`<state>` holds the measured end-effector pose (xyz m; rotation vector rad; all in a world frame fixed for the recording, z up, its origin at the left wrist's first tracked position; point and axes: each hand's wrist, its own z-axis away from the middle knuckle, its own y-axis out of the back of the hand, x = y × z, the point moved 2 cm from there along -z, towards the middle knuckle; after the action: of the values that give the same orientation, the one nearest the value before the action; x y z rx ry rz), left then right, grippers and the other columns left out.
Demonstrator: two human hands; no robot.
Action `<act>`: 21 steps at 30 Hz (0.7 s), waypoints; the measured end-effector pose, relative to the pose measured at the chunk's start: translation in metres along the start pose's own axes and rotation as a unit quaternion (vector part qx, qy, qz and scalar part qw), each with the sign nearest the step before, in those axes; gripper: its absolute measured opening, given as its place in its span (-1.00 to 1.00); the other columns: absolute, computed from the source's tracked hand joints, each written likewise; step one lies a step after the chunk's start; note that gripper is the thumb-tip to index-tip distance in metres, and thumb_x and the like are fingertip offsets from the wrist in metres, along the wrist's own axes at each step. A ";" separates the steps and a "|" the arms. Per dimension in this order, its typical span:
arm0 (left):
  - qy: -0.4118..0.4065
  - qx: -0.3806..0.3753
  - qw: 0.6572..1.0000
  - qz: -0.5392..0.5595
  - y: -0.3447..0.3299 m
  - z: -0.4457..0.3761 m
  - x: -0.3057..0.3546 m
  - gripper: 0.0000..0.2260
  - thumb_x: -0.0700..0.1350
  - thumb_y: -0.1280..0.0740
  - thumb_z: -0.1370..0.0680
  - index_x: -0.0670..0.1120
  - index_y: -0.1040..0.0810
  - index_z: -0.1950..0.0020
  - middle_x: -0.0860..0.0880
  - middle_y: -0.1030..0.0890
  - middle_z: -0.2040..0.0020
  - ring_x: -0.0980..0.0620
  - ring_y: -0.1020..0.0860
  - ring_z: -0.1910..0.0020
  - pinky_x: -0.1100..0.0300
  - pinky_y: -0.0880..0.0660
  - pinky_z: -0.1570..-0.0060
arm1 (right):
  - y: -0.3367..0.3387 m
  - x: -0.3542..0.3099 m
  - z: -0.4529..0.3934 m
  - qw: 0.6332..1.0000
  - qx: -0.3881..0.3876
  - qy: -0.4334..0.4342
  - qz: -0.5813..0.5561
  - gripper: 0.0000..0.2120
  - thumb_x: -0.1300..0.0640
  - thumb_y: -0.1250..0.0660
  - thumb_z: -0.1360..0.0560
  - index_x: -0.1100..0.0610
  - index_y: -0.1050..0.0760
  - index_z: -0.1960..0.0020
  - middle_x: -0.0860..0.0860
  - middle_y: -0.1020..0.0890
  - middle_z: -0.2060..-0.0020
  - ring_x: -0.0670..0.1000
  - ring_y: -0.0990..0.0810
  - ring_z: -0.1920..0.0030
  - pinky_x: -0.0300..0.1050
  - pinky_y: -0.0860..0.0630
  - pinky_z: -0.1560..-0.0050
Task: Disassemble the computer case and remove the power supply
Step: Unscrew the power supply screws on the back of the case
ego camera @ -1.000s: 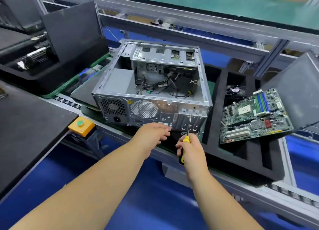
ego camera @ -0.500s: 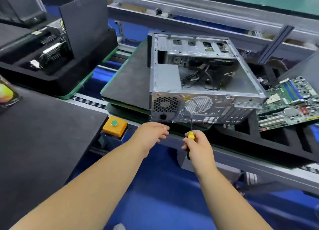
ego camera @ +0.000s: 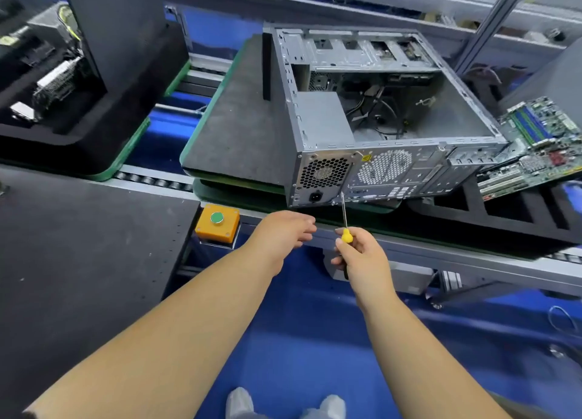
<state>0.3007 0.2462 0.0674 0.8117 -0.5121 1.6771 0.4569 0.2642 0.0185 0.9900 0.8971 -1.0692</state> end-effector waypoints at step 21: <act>-0.011 0.010 0.993 0.116 -0.046 -0.030 0.002 -0.84 -0.16 -0.27 -0.60 -0.05 -0.58 -0.14 -0.07 -0.65 -0.11 0.02 -0.60 -0.11 0.11 -0.49 -0.20 | 0.011 0.015 -0.011 0.997 -0.059 -0.042 0.027 -0.85 0.04 -0.25 -0.61 -0.16 -0.54 -0.10 -0.11 -0.58 0.39 -0.07 -0.44 0.52 -0.32 -0.35 0.51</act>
<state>0.3375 0.2801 0.0451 0.8095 -0.6263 1.8907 0.4700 0.2728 0.0031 0.8603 0.8501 -0.9943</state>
